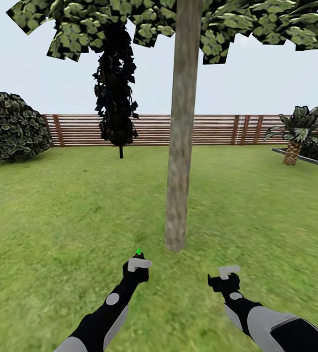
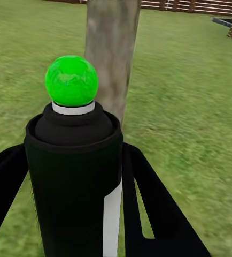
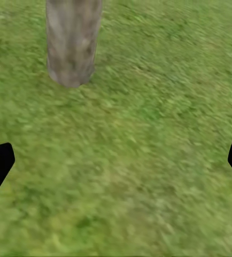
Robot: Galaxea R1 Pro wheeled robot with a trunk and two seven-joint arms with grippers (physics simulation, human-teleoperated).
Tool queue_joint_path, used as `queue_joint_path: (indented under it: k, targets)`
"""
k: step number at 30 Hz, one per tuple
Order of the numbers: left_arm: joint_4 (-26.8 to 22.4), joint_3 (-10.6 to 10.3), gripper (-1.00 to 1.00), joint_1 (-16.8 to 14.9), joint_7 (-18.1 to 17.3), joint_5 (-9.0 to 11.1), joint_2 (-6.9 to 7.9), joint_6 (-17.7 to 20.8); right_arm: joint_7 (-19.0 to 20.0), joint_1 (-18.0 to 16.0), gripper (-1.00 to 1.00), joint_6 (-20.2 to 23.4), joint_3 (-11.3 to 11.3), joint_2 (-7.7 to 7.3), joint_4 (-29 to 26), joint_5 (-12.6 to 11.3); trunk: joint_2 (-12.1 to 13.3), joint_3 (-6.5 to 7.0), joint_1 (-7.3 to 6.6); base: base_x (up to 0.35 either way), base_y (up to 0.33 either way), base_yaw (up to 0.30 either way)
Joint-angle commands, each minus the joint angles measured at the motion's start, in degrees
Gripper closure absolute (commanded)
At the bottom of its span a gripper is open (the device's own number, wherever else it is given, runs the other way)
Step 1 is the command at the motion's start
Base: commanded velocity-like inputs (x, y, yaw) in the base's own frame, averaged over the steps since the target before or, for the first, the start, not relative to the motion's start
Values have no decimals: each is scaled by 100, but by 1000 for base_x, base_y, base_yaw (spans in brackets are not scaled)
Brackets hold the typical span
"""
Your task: In the garden, pick up the pesticide atomizer on the floor and spray pesticide onto both trees until each tree trunk is fully covered.
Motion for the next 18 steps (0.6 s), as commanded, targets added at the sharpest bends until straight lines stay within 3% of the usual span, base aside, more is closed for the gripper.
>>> queue_joint_path:
  k: [1, 18]
  targets:
    - [-1, -1, 100, -2, -1, -1, 0, 0, 0, 0, -100, 0, 0, 1, 0, 0, 0, 0, 0, 316, -156, 0]
    - [0, 3, 100, -1, -4, -1, 0, -2, 0, 0, -100, 0, 3, 2, -1, 1, 0, 0, 0, 311, -168, 0]
